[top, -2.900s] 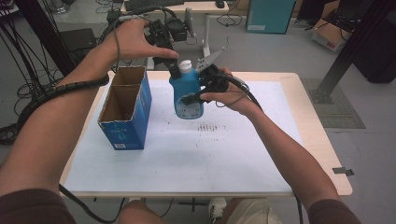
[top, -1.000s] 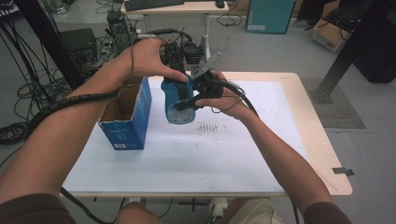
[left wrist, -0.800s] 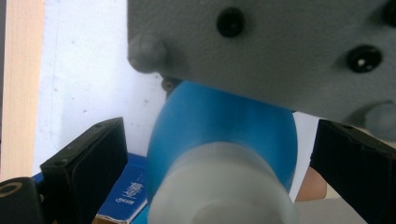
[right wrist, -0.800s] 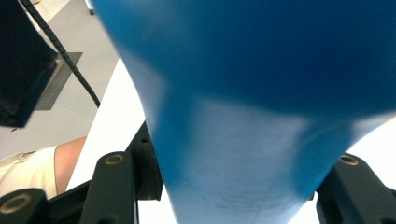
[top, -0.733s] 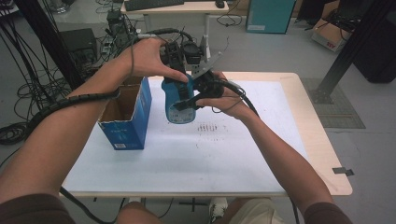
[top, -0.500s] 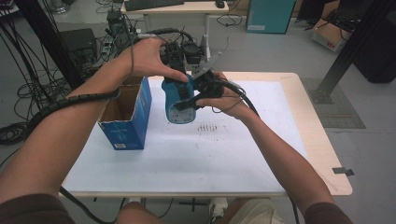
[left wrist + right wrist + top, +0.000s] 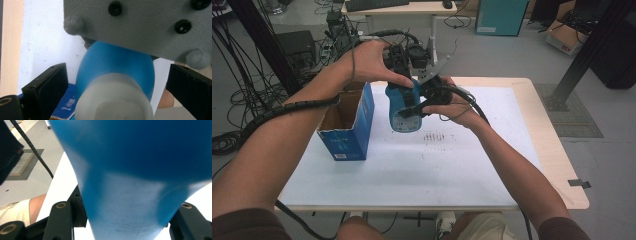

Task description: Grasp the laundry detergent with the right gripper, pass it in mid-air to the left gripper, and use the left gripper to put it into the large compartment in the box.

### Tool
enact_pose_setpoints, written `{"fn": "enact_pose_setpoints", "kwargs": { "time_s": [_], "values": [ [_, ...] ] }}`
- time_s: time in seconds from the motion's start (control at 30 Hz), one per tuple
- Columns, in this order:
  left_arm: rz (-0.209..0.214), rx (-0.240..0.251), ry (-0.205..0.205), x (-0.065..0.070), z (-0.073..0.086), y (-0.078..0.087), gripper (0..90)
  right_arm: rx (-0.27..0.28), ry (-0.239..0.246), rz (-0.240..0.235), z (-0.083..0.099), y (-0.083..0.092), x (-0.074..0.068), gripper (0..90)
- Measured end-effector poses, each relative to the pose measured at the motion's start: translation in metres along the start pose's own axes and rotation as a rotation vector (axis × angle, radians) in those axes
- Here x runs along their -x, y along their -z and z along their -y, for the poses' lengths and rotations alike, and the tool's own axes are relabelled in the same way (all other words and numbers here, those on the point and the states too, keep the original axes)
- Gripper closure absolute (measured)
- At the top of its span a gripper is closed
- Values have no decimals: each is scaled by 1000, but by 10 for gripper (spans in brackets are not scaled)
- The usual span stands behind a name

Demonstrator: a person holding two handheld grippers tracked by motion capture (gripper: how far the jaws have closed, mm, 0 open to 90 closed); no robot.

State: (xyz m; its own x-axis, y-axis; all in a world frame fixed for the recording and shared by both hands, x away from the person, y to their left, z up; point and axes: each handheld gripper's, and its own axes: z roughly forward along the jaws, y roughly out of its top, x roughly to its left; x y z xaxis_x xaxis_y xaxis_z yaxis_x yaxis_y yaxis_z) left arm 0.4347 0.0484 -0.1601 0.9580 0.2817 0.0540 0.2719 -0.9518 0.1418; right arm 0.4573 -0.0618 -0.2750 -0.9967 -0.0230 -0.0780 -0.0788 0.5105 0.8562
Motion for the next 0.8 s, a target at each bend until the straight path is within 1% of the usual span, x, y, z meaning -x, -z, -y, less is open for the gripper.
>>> {"fn": "enact_pose_setpoints", "kwargs": {
  "time_s": [0.03, 0.17, 0.3, 0.47, 0.8],
  "values": [
    [11, 1, 3, 0, 0, 0, 43, -1, 4, -1, 0, 0, 0, 440],
    [15, 3, 4, -1, 0, 1, 43, 0, 8, -1, 1, 0, 1, 440],
    [5, 5, 5, 0, 0, 0, 44, 3, 7, 1, 1, 0, 1, 440],
    [14, 4, 7, 0, 0, 0, 43, 5, 8, 1, 1, 1, 1, 440],
    [12, 0, 6, 0, 1, 1, 44, 9, 8, -4, 1, 0, 0, 440]
  ]
}}
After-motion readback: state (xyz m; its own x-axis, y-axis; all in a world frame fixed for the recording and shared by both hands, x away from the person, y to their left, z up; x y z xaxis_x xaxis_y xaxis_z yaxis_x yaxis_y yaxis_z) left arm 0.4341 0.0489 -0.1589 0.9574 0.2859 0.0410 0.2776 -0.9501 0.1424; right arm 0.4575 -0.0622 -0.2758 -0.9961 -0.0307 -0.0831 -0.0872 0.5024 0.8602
